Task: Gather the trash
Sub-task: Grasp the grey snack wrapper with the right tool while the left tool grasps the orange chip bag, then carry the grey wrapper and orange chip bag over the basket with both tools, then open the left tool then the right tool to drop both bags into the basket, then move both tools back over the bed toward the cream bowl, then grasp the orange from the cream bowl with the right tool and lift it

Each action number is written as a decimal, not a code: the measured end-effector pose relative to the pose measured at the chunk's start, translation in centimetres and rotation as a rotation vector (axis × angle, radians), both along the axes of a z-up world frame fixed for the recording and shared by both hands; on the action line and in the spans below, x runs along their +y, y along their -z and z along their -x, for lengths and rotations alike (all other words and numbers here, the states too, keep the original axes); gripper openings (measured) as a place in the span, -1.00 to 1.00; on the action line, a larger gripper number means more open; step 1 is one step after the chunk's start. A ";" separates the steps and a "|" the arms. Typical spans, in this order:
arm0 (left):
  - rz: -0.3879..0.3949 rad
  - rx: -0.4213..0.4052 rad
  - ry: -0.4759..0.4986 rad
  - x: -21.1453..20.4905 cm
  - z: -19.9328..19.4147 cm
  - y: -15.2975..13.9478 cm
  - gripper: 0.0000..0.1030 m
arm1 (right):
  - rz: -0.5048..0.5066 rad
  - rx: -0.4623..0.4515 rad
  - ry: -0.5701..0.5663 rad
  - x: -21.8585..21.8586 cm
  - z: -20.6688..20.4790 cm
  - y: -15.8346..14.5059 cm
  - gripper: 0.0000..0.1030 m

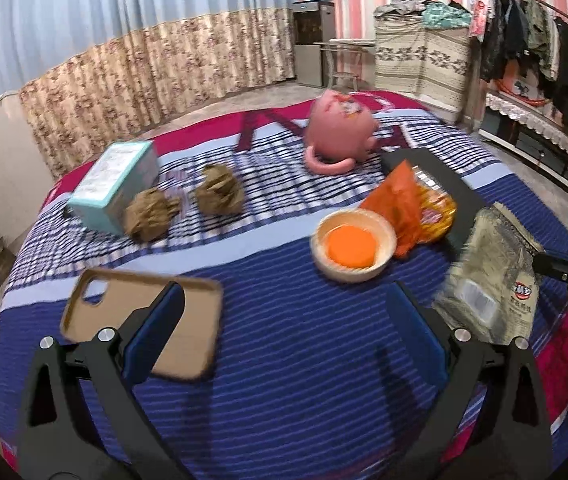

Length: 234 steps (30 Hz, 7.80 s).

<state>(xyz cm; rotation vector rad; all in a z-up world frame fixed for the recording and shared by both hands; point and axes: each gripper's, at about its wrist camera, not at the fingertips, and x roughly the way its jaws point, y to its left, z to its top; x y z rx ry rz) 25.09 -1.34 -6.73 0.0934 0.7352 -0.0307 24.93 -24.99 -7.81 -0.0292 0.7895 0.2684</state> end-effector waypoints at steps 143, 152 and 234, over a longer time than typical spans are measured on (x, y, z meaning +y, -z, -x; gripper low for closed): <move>0.159 -0.147 0.418 -32.0 3.8 -4.7 0.83 | -0.061 -0.114 0.792 -29.9 11.8 -1.4 0.15; 0.134 -0.165 0.393 -31.6 3.5 -4.6 0.88 | -0.014 -0.157 0.791 -28.6 11.7 -2.7 0.64; 0.017 -0.087 -0.307 13.9 2.2 1.3 0.89 | 0.103 0.004 -0.225 18.5 -7.4 0.3 -0.27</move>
